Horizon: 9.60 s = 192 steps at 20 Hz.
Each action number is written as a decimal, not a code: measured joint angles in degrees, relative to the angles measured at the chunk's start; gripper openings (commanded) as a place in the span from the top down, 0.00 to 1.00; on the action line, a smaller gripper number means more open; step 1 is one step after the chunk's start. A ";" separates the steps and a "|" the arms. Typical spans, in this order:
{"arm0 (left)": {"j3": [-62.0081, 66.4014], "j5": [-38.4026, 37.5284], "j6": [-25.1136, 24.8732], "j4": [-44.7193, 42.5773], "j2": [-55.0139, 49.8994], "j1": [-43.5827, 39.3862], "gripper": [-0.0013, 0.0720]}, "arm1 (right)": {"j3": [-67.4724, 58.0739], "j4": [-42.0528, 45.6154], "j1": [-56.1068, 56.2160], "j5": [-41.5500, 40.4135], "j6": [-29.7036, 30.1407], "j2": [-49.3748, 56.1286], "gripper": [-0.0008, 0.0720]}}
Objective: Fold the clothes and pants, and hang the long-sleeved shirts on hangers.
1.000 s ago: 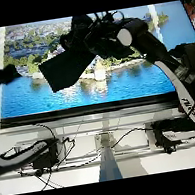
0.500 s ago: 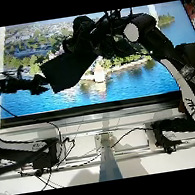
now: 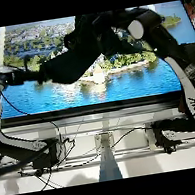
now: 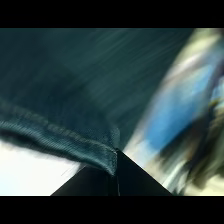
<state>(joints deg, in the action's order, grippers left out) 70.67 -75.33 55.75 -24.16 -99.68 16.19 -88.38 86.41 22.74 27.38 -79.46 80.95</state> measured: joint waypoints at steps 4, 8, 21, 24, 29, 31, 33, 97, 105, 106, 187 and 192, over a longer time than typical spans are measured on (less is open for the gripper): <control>19.26 1.68 1.27 9.29 0.98 4.02 0.95 | -5.42 0.52 -11.23 -3.10 -5.95 -1.51 0.96; 36.83 9.84 5.22 11.67 2.86 9.49 0.96 | -13.49 0.55 -23.89 -1.18 -12.35 -3.15 0.96; 34.75 -2.36 16.22 -35.21 5.31 19.15 0.95 | 5.44 -0.44 -39.74 43.25 -15.37 -11.28 0.96; 27.47 -5.18 14.51 -41.68 5.18 20.24 0.96 | 20.00 -0.39 -38.60 42.27 -15.47 -17.31 0.96; 17.07 -8.31 14.40 -56.52 6.51 21.38 0.96 | 41.62 -1.97 -37.90 42.88 -16.44 -31.91 0.96; 12.96 -8.26 14.56 -61.00 7.74 21.90 0.96 | 47.95 -2.69 -37.79 44.61 -17.68 -38.10 0.96; 9.27 -8.09 14.60 -64.87 8.94 22.21 0.96 | 52.30 -4.37 -37.79 46.64 -18.82 -42.99 0.96; 20.98 8.28 19.93 -61.51 23.54 0.20 0.95 | -15.69 -4.15 -0.22 18.93 7.65 29.18 0.96; 20.98 8.26 18.40 -45.64 25.53 -0.85 0.95 | -22.14 -4.39 1.88 32.50 7.61 13.79 0.96; 20.98 8.20 17.53 -44.17 25.77 -1.51 0.95 | -22.32 -3.28 1.31 37.73 7.58 11.54 0.96; 21.81 26.51 32.85 -25.42 -13.31 -26.49 0.16 | 15.37 -11.63 -19.50 10.23 5.14 0.09 0.96; 21.66 28.50 38.53 -25.14 -13.51 -30.01 0.18 | 15.37 -11.61 -19.50 9.84 5.16 0.09 0.96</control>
<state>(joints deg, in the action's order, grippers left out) 92.33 -46.83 94.28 -49.30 -113.19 -13.82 -73.01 74.81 3.25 37.21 -74.30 81.03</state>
